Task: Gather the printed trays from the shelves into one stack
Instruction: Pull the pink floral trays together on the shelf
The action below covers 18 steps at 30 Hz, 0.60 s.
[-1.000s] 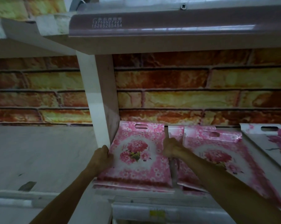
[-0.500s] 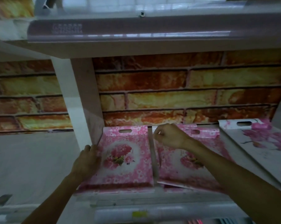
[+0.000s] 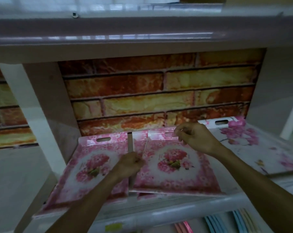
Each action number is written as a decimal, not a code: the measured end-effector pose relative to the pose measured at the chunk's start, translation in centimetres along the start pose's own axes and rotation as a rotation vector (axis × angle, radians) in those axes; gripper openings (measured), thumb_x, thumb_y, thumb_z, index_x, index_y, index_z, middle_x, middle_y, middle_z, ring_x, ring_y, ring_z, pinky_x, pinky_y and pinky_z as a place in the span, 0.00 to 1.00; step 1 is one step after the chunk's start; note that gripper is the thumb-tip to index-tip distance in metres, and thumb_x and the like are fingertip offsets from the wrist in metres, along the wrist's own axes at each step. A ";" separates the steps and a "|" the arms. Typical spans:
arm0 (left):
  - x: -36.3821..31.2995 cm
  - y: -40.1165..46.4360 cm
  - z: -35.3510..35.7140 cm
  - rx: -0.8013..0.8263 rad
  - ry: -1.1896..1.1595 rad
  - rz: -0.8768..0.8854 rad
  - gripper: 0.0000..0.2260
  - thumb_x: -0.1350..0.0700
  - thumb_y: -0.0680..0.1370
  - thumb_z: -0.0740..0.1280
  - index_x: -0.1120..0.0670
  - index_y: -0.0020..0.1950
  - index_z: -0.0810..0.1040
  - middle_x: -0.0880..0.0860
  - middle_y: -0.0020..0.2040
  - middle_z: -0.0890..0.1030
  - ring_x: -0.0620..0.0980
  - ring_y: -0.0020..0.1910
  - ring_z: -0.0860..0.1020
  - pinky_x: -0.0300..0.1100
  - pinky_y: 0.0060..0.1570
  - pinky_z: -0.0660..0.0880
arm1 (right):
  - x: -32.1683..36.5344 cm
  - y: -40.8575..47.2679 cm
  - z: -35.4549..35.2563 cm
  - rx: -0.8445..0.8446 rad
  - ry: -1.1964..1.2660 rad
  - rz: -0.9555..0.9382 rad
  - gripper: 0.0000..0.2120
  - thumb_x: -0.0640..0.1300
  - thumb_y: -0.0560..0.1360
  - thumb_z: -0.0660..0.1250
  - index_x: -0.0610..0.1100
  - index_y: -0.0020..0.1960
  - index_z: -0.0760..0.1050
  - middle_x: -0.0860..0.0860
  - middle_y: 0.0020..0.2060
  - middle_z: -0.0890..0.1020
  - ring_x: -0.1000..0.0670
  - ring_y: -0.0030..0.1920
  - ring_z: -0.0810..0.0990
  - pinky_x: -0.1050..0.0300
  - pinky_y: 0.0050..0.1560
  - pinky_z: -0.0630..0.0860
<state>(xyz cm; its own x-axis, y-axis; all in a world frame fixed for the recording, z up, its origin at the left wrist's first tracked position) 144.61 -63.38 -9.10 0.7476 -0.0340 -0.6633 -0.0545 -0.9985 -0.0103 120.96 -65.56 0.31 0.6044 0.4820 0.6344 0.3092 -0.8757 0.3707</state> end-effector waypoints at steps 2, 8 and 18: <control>-0.6 0.9 1.3 0.027 0.001 -0.007 0.11 0.55 0.79 0.67 0.52 0.36 0.75 0.47 0.31 0.76 0.38 0.28 0.73 0.28 0.27 0.66 | -1.4 -0.1 -0.5 -0.016 -0.005 0.029 0.06 0.46 0.79 0.64 0.50 0.46 0.79 0.55 0.34 0.83 0.59 0.32 0.81 0.63 0.36 0.76; 0.4 2.0 3.2 -0.107 -0.240 -0.104 0.09 0.66 0.76 0.64 0.57 0.38 0.79 0.52 0.31 0.76 0.44 0.27 0.72 0.37 0.27 0.67 | -5.2 0.2 -1.2 -0.106 0.011 0.141 0.06 0.44 0.80 0.63 0.48 0.47 0.78 0.54 0.36 0.83 0.54 0.36 0.81 0.65 0.35 0.73; -0.3 -0.3 -0.2 -0.358 -0.397 0.068 0.21 0.62 0.82 0.60 0.50 0.74 0.68 0.49 0.56 0.78 0.39 0.35 0.75 0.30 0.33 0.72 | -8.3 1.6 -2.9 -0.481 0.061 0.296 0.08 0.39 0.78 0.65 0.35 0.53 0.78 0.40 0.46 0.82 0.42 0.46 0.80 0.56 0.46 0.73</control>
<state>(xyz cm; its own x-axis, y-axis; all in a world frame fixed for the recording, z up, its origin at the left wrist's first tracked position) 144.54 -63.11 -8.80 0.4383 -0.1488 -0.8864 0.1868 -0.9496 0.2518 114.27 -70.91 -2.41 0.5667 0.2309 0.7910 -0.2451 -0.8693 0.4293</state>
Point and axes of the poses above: each hand's wrist, its own y-axis towards the middle knuckle, its own z-axis out of the palm, x = y × z, the point moved 6 cm from there along y, towards the middle knuckle
